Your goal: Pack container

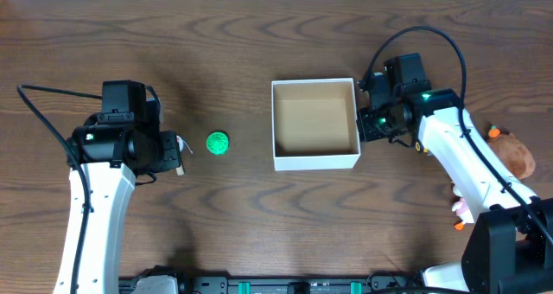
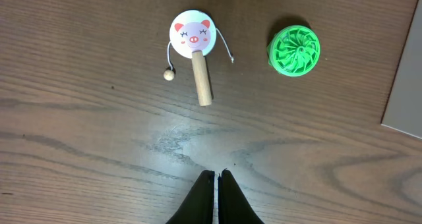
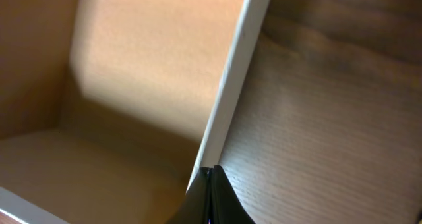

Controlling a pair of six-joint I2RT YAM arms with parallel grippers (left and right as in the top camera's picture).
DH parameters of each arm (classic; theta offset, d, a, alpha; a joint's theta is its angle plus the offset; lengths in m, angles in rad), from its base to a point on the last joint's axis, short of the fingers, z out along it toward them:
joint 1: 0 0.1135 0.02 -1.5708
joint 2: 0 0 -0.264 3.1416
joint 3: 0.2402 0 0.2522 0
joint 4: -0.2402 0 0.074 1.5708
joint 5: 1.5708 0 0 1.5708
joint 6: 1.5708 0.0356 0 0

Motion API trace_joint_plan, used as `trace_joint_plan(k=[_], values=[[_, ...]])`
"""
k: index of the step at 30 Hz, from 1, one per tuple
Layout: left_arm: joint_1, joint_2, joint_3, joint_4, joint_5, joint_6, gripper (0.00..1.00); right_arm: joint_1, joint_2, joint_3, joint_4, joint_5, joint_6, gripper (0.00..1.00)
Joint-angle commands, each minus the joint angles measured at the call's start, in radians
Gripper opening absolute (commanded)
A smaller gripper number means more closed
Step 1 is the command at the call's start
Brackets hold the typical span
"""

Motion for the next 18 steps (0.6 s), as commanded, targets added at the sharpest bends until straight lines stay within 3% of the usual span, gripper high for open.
trace_joint_plan(k=[1, 13, 18], values=[[0.004, 0.005, 0.016, -0.007, 0.0, 0.005, 0.06, 0.02, 0.009, 0.014, 0.015, -0.035, -0.014, 0.01], [0.003, 0.005, 0.016, -0.011, 0.0, 0.005, 0.06, 0.024, 0.009, 0.014, 0.043, -0.08, -0.011, 0.01], [0.003, 0.005, 0.016, -0.011, 0.0, 0.005, 0.06, 0.023, 0.009, 0.014, 0.041, 0.063, 0.095, 0.01]])
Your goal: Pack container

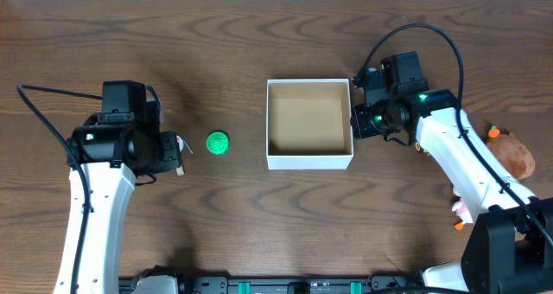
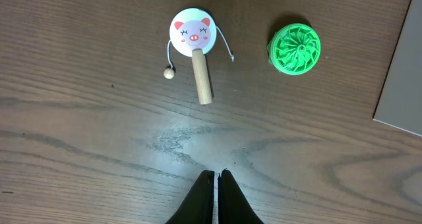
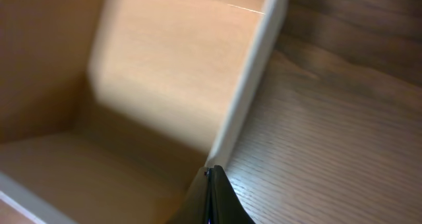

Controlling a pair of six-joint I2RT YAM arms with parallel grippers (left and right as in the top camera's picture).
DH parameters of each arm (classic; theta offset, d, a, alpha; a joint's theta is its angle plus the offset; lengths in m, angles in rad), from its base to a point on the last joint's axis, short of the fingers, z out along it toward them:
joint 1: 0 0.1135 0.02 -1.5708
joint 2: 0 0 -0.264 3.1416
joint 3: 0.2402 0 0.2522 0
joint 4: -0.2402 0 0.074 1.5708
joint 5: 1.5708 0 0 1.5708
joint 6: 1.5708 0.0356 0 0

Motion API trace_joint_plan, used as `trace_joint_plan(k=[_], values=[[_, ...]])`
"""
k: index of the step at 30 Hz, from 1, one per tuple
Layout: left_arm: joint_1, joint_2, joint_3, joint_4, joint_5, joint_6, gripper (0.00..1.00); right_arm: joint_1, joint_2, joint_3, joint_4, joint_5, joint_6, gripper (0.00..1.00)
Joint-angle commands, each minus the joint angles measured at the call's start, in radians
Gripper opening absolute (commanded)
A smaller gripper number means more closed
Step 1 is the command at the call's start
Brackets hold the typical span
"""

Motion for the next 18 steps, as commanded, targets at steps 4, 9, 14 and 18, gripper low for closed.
trace_joint_plan(k=[4, 9, 14, 18], values=[[0.004, 0.005, 0.016, -0.006, 0.0, 0.005, 0.06, 0.012, 0.009, 0.014, 0.008, 0.178, 0.09, 0.01], [0.003, 0.005, 0.016, -0.006, 0.0, 0.005, 0.06, 0.012, 0.01, 0.014, 0.029, 0.205, 0.09, 0.04], [0.003, 0.005, 0.016, -0.006, 0.0, 0.005, 0.06, 0.026, 0.055, 0.014, 0.029, 0.201, 0.098, 0.03], [0.003, 0.005, 0.016, -0.006, 0.0, 0.005, 0.06, 0.047, 0.114, 0.014, 0.055, 0.193, 0.101, 0.02]])
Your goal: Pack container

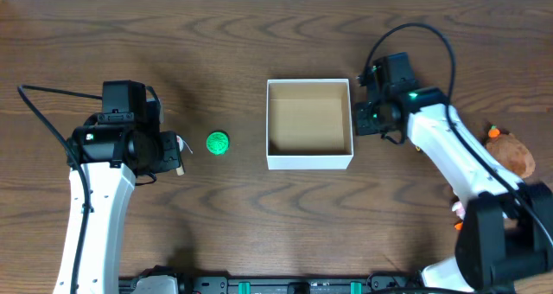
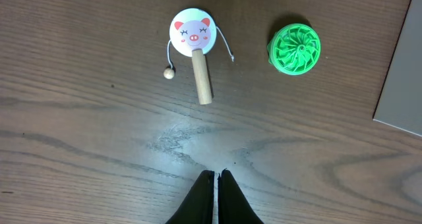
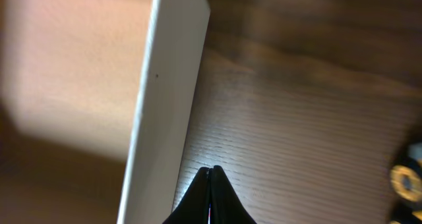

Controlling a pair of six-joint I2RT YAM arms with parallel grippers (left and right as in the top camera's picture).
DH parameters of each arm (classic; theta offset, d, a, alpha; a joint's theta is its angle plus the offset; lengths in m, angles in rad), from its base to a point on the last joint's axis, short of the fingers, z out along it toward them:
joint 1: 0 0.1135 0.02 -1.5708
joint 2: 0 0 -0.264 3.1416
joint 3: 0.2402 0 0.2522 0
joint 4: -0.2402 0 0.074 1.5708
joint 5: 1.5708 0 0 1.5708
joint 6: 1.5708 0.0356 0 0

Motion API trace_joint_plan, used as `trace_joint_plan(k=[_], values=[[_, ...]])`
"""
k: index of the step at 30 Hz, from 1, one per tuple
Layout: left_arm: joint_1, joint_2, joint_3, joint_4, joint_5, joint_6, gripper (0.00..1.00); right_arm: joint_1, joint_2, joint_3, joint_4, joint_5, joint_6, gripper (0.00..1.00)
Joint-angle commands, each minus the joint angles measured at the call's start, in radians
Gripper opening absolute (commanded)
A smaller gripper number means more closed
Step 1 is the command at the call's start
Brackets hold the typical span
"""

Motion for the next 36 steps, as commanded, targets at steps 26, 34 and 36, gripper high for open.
trace_joint_plan(k=[26, 34, 36], values=[[0.004, 0.005, 0.016, -0.006, 0.0, 0.005, 0.07, 0.035, 0.074, 0.013, 0.15, -0.172, -0.026, 0.01], [0.004, 0.005, 0.016, -0.006, 0.0, 0.005, 0.07, 0.028, 0.074, 0.013, 0.084, -0.18, 0.028, 0.01], [0.004, 0.005, 0.016, -0.006, 0.0, 0.005, 0.07, 0.029, 0.074, 0.013, 0.056, -0.195, 0.03, 0.01]])
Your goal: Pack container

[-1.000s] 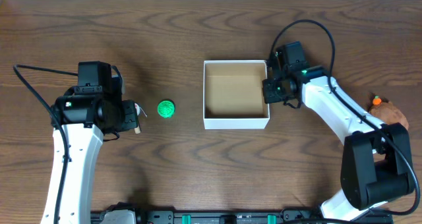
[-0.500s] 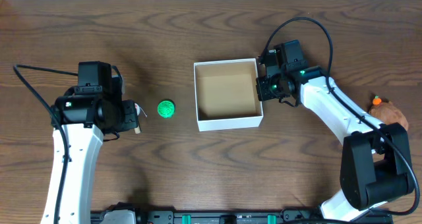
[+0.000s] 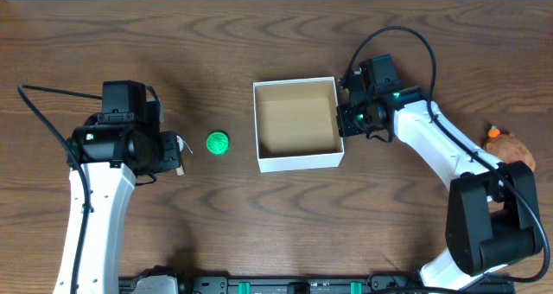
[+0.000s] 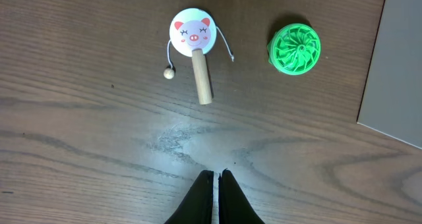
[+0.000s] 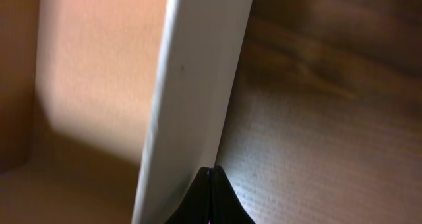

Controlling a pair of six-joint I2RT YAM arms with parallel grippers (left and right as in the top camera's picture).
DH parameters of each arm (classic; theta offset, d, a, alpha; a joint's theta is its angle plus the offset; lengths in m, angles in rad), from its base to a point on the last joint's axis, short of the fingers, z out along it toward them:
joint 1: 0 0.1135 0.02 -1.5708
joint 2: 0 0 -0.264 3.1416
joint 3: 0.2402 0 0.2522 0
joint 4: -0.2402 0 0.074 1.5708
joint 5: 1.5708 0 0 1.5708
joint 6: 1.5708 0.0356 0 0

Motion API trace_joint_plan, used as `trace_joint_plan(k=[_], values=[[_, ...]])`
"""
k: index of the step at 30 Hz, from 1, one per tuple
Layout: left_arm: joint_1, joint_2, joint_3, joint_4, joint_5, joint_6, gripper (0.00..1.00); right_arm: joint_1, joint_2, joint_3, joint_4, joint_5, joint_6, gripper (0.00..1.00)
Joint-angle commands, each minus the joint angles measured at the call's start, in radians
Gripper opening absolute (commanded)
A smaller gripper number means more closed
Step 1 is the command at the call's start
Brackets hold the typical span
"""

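Observation:
A white open box [image 3: 298, 162] with a brown inside stands in the middle of the table. My right gripper [image 3: 344, 119] is shut, and its tips [image 5: 211, 170] rest against the outside of the box's right wall [image 5: 191, 85]. A green ribbed ball [image 3: 217, 143] lies left of the box. Further left is a pig-face rattle drum [image 4: 193, 31] with a wooden handle. My left gripper [image 4: 215, 174] is shut and holds nothing, hovering over bare table short of the drum. The box's left wall [image 4: 395, 66] shows at the right edge of the left wrist view.
A brown plush toy [image 3: 517, 149] with an orange bit [image 3: 492, 131] lies at the far right edge of the table. Cables arch over both arms. Bare wood lies between the ball and the box.
The box now stands further left and slightly turned, nearer the green ball, with my shut right gripper still at its right wall. The left arm, drum and ball have not moved.
At first the box stood right of centre with my shut right gripper against its right wall. At each later moment the box and that gripper were further left, and more of the box has come into the left wrist view. My left gripper stayed shut and still.

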Motion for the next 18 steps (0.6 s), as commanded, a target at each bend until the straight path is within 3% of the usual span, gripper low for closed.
trace_joint_plan(k=[1, 18], values=[[0.003, 0.005, 0.016, -0.005, 0.0, 0.005, 0.07, -0.004, 0.0, 0.013, -0.026, -0.034, 0.026, 0.01], [0.003, 0.005, 0.016, -0.005, 0.0, 0.005, 0.07, -0.003, 0.0, 0.013, 0.012, -0.188, -0.043, 0.01]])
